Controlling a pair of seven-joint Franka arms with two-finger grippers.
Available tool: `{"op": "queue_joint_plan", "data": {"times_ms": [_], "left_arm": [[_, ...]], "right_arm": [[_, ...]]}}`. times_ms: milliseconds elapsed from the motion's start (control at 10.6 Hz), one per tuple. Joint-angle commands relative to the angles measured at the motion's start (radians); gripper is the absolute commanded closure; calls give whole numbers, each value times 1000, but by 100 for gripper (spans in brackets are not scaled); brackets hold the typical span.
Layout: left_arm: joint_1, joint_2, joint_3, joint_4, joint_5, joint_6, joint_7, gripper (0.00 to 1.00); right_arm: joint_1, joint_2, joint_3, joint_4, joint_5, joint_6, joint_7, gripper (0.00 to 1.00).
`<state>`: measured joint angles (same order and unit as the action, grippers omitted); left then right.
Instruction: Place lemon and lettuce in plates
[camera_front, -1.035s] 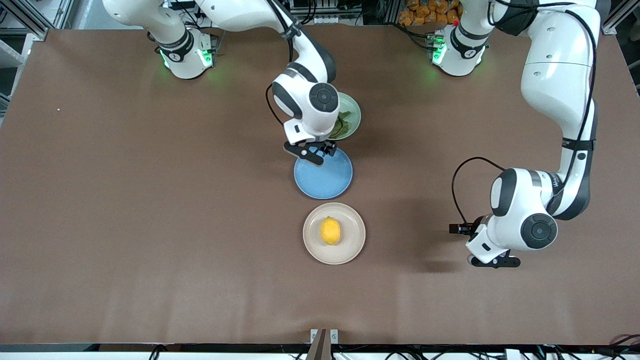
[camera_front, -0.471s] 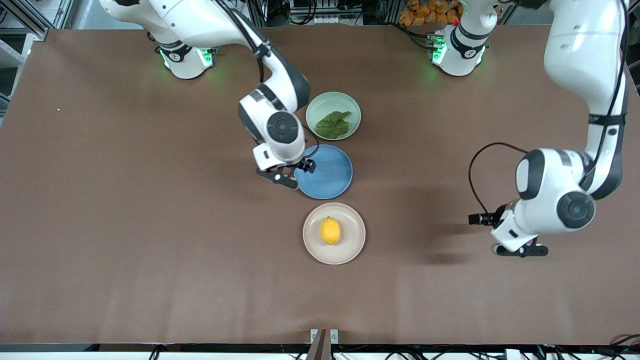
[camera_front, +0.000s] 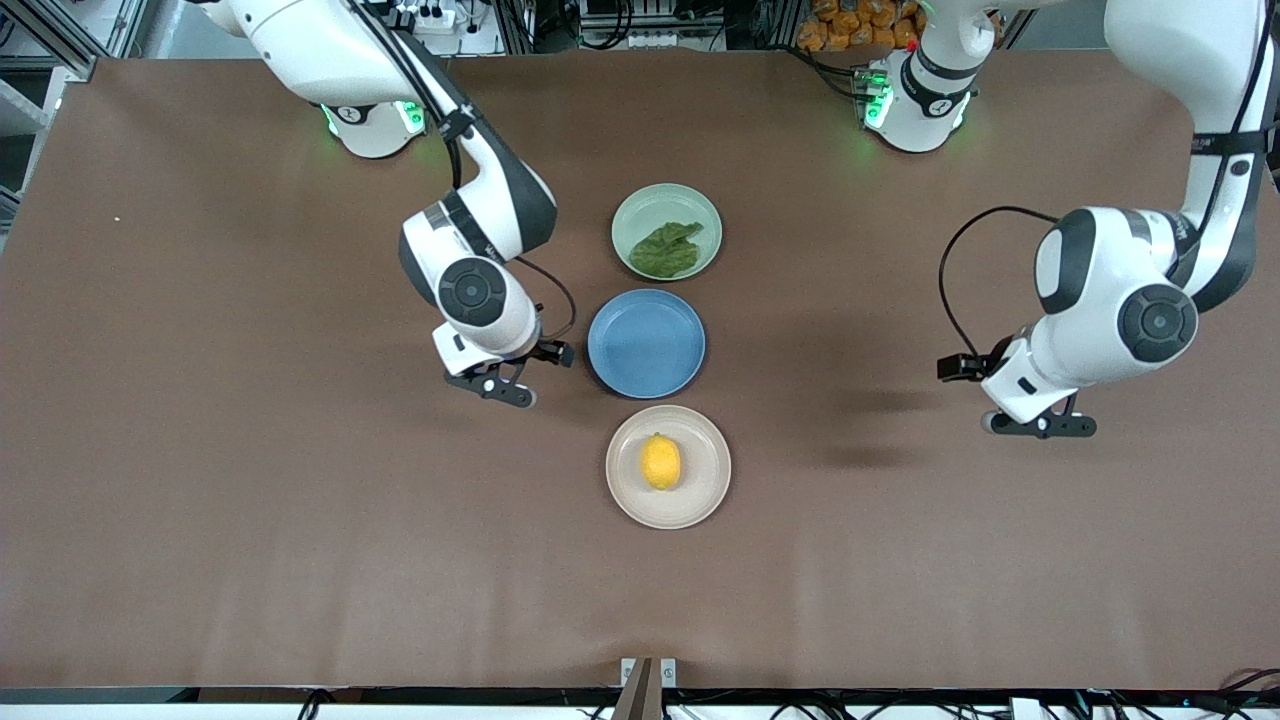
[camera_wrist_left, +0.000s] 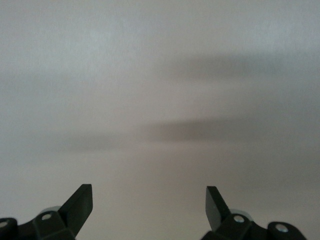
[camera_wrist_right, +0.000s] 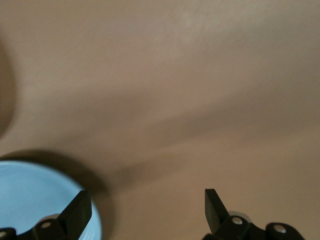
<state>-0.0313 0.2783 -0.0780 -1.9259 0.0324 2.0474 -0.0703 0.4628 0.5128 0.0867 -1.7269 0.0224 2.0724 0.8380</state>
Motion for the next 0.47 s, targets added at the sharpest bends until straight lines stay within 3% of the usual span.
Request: {"op": "queue_joint_plan", "data": {"times_ms": [0, 282, 376], "left_arm": [[-4, -161, 4, -99, -26, -25, 27, 0], [-1, -287, 3, -55, -26, -223, 27, 0], [-5, -291, 4, 8, -26, -302, 26, 0]], "right_arm": [[-87, -45, 28, -40, -41, -3, -77, 0], [-186, -56, 30, -39, -48, -8, -207, 0], [-219, -57, 30, -39, -48, -8, -258, 0]]}}
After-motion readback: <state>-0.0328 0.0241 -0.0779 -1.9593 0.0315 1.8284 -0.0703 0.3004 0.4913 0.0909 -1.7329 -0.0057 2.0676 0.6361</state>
